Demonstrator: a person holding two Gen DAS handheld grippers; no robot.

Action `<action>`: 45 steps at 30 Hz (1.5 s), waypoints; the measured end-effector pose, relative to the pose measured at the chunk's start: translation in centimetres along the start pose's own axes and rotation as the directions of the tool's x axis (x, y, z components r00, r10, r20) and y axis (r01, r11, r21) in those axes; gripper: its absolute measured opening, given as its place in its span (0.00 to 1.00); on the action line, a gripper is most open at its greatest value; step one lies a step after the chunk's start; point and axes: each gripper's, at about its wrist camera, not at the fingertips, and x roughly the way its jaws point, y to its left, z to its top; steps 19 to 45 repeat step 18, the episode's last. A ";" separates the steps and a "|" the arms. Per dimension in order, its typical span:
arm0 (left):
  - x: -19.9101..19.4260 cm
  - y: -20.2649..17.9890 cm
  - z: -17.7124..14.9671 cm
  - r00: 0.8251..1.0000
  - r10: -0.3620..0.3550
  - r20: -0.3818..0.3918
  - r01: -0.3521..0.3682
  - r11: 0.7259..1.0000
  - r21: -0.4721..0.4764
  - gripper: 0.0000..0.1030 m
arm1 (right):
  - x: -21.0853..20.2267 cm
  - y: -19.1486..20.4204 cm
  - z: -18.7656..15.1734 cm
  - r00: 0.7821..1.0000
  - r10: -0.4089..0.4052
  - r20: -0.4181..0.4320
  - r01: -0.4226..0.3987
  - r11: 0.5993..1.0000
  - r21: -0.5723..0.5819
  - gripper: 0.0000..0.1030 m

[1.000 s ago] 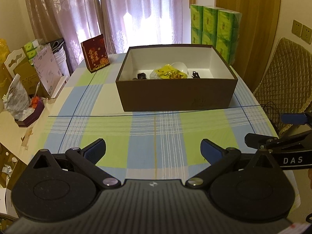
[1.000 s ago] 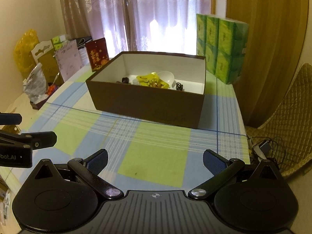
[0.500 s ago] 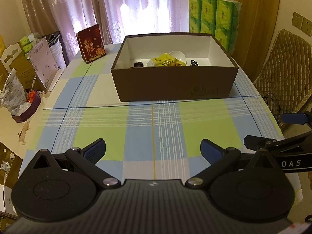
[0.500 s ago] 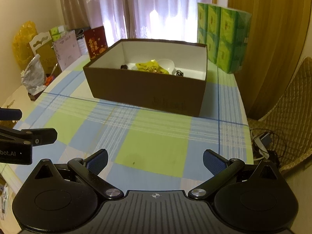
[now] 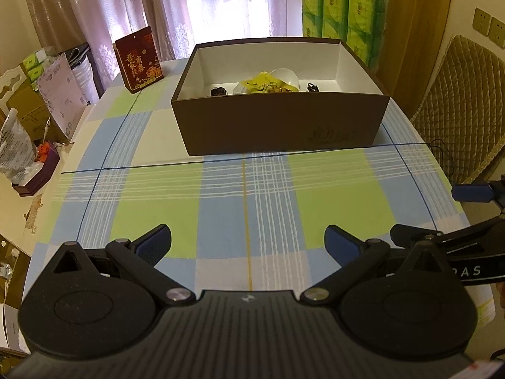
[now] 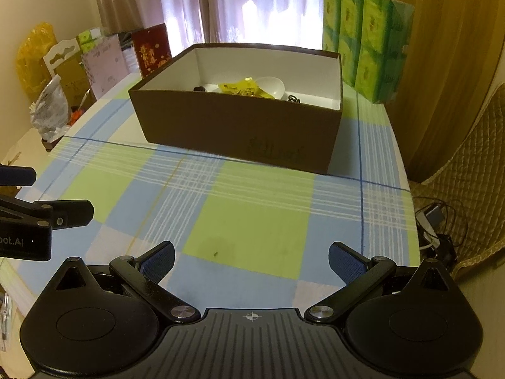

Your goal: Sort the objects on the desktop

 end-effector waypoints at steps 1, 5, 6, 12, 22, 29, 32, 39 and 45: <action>0.1 0.0 0.1 1.000 -0.001 -0.001 0.001 1.000 0.002 0.99 | 0.1 0.0 0.1 1.000 -0.002 -0.001 0.002 1.000 0.001 0.98; 0.5 0.1 0.7 1.000 -0.006 0.003 0.006 1.000 0.012 0.99 | 0.5 -0.1 0.5 1.000 -0.009 -0.001 0.009 1.000 0.009 0.98; 0.7 0.1 0.9 1.000 -0.008 0.004 0.008 1.000 0.013 0.99 | 0.5 -0.1 0.6 1.000 -0.011 -0.001 0.011 1.000 0.011 0.98; 1.6 0.3 1.7 1.000 -0.014 0.001 0.014 1.000 0.020 0.99 | 1.0 -0.4 1.1 1.000 -0.026 -0.004 0.026 0.999 0.025 0.98; 2.6 0.5 2.4 1.000 -0.015 -0.003 0.015 1.000 0.021 0.99 | 1.6 -0.8 1.5 0.999 -0.032 -0.006 0.033 0.999 0.036 0.98; 2.6 0.5 2.4 1.000 -0.015 -0.003 0.015 1.000 0.021 0.99 | 1.6 -0.8 1.5 0.999 -0.032 -0.006 0.033 0.999 0.036 0.98; 2.6 0.5 2.4 1.000 -0.015 -0.003 0.015 1.000 0.021 0.99 | 1.6 -0.8 1.5 0.999 -0.032 -0.006 0.033 0.999 0.036 0.98; 2.6 0.5 2.4 1.000 -0.015 -0.003 0.015 1.000 0.021 0.99 | 1.6 -0.8 1.5 0.999 -0.032 -0.006 0.033 0.999 0.036 0.98; 2.6 0.5 2.4 1.000 -0.015 -0.003 0.015 1.000 0.021 0.99 | 1.6 -0.8 1.5 0.999 -0.032 -0.006 0.033 0.999 0.036 0.98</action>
